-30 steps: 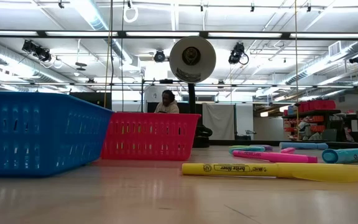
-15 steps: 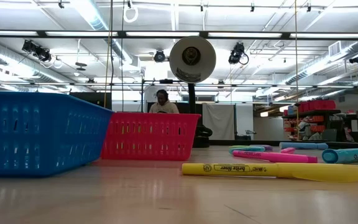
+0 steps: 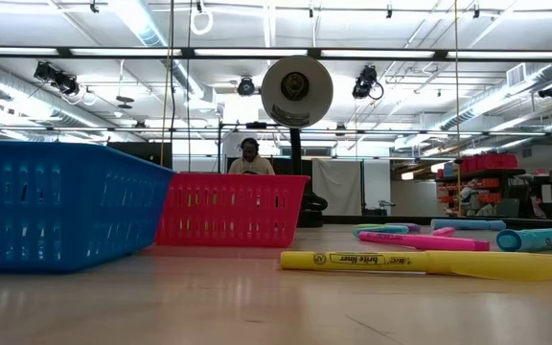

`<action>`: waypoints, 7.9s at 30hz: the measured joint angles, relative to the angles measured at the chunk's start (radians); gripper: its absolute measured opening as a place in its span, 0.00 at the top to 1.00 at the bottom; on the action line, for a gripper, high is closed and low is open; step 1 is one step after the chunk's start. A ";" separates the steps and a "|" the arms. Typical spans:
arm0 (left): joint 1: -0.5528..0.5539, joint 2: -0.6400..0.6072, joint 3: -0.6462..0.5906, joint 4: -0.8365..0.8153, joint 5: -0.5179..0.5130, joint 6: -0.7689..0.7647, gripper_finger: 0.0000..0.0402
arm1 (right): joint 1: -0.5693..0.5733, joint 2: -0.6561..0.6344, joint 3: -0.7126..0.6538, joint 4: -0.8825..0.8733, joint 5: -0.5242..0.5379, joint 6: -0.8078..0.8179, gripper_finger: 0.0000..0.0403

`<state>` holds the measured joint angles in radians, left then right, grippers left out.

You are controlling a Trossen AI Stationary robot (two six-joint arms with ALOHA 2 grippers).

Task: Pick & Place Markers
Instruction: Put the middle blue highlighter pen into the blue bin, then put the top blue highlighter pen into the blue bin

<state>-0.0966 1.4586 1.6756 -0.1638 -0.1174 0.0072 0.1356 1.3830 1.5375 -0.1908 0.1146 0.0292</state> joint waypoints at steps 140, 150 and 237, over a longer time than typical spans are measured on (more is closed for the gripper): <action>-0.376 0.377 -0.524 -0.581 0.096 -0.508 0.75 | -0.014 -0.093 0.000 -0.090 0.035 -0.039 0.42; -0.375 0.377 -0.524 -0.579 0.110 -0.489 0.43 | -0.014 -0.093 0.000 -0.097 0.035 -0.040 0.42; -0.135 -0.198 -0.523 0.487 -0.279 -0.060 0.42 | -0.045 -0.109 0.004 -0.346 0.071 0.106 0.42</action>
<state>-0.2317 1.2606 1.1522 0.3229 -0.3960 -0.0529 0.0904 1.2740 1.5411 -0.5363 0.1859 0.1355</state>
